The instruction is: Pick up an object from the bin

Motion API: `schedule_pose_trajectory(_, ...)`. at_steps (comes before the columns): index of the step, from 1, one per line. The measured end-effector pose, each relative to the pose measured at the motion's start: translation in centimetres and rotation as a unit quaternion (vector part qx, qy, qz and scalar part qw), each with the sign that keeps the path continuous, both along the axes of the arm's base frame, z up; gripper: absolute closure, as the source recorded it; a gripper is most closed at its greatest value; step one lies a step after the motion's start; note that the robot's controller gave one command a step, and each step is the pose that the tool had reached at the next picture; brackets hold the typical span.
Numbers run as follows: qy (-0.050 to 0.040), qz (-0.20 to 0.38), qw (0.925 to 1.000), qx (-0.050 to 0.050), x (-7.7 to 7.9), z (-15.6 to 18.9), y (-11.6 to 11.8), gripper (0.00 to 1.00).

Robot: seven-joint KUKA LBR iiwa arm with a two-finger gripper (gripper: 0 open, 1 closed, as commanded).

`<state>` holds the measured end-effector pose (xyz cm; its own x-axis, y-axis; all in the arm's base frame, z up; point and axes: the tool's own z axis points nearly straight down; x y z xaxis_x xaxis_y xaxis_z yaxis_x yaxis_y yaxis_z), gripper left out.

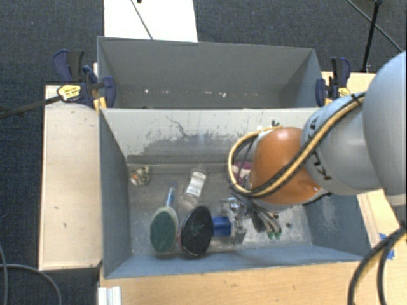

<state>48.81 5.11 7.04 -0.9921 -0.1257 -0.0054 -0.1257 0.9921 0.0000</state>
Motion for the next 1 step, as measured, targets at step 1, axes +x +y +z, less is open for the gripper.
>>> schedule_pose_trajectory(1, -0.0041, 0.020, 0.9998, 0.000, 5.76, 16.80, -2.04, 1.00)
